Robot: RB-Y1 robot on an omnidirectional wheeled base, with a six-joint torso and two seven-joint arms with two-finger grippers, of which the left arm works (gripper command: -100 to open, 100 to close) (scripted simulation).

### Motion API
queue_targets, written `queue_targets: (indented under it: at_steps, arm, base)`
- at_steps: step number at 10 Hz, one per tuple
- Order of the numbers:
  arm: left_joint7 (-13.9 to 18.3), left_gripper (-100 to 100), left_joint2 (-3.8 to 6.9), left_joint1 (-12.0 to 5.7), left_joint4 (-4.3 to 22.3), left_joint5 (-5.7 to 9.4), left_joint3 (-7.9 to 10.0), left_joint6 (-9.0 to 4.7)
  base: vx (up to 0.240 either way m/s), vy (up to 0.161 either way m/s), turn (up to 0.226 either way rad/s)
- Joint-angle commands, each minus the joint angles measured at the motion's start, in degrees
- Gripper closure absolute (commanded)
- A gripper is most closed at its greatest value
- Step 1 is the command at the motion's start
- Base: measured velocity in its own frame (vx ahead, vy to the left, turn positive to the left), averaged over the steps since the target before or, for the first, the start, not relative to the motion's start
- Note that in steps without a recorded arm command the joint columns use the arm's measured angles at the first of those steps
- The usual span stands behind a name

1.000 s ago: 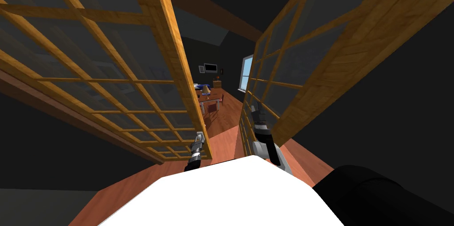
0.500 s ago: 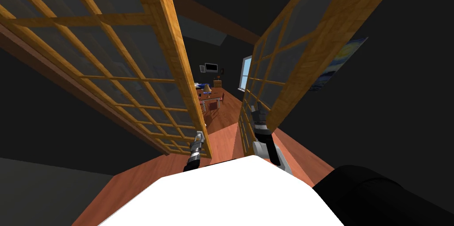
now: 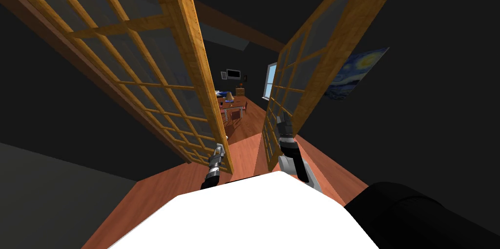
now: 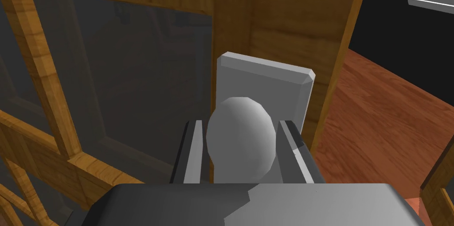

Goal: Pull the door open

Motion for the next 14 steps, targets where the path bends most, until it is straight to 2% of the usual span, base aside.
queue_targets:
  at_steps: [1,2,5,14]
  arm:
    - [1.59,100,0.32,-0.63,-0.33,0.35,-1.42,-0.14]
    - [2.48,100,0.91,-1.06,-0.02,0.54,-2.13,0.38]
    - [2.69,100,1.12,-1.35,0.36,0.40,-2.39,0.86]
    - [2.68,100,1.06,-2.30,1.65,-0.68,-2.71,2.27]
  base:
    - [-0.145,0.044,-0.013]
    - [0.034,-0.002,0.013]
    - [0.157,-0.029,-0.002]
    - [0.186,-0.007,-0.012]
